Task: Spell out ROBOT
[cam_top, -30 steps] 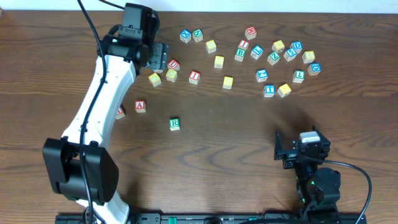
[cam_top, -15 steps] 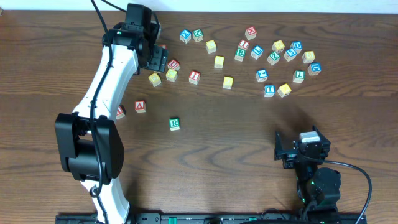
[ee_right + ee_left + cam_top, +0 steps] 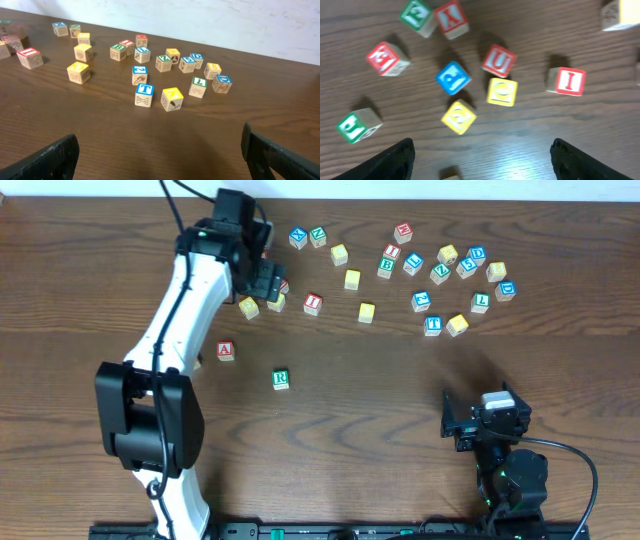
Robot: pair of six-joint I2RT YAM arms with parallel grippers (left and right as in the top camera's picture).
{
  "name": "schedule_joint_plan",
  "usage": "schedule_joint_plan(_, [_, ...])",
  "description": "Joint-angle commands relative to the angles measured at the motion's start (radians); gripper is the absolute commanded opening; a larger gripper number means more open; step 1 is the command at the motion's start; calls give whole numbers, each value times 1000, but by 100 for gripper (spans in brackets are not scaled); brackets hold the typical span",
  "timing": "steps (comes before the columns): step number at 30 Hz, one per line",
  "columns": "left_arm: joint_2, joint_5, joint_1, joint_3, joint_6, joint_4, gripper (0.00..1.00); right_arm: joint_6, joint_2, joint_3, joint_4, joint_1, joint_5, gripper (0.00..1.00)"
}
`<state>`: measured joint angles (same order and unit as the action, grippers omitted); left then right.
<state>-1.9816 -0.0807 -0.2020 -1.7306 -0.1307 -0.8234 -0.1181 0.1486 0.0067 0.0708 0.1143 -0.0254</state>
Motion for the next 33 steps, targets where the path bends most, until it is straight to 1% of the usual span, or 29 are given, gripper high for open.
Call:
schedule_joint_plan(1, [-6, 8, -41, -36, 16, 2, 87, -10, -2, -1, 4, -4, 2, 99])
schedule_joint_plan(4, [-12, 39, -56, -36, 15, 16, 87, -11, -2, -1, 4, -4, 2, 99])
schedule_joint_plan(13, [-67, 42, -56, -36, -19, 25, 87, -10, -2, -1, 4, -4, 2, 99])
schedule_joint_plan(21, [-106, 48, -55, -36, -23, 62, 87, -10, -2, -1, 4, -4, 2, 99])
schedule_joint_plan(33, [-106, 47, -10, -36, -22, 80, 87, -10, -2, -1, 4, -4, 2, 99])
